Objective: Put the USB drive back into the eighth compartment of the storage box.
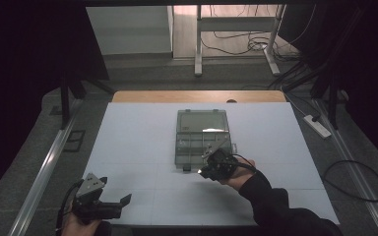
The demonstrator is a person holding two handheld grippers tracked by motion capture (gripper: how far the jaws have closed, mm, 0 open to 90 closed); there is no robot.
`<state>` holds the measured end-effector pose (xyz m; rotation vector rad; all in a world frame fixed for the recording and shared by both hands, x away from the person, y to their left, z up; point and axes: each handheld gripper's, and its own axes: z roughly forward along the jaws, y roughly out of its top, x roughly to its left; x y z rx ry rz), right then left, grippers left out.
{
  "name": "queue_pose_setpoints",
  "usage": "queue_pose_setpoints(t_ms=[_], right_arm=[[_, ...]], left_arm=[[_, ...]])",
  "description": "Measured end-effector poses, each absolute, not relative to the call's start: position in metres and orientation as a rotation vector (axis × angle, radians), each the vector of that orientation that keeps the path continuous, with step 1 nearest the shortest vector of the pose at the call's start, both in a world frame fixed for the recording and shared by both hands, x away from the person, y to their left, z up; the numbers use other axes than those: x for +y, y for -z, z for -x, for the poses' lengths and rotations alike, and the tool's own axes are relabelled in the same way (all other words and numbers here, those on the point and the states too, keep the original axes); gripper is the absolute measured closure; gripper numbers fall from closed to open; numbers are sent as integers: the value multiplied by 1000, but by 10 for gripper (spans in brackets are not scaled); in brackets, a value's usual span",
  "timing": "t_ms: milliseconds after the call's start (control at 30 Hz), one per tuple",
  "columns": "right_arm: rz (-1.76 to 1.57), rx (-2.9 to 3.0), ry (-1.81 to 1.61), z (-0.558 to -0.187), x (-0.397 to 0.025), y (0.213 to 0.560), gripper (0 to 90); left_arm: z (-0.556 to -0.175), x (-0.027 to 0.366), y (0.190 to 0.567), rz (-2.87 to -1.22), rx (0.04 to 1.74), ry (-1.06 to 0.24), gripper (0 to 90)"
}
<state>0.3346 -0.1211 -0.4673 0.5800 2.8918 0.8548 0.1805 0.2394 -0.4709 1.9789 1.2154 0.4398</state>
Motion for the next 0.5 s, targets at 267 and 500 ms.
queue_pose_setpoints(t_ms=[267,500], right_arm=[[-647,2851,-866,-343,-132,463,791],[-697,2817,-866,-351,-141,461,791]], left_arm=[[-181,239,471,-1980,1217,-438,8],[-181,240,471,-1979,1220,-438,8]])
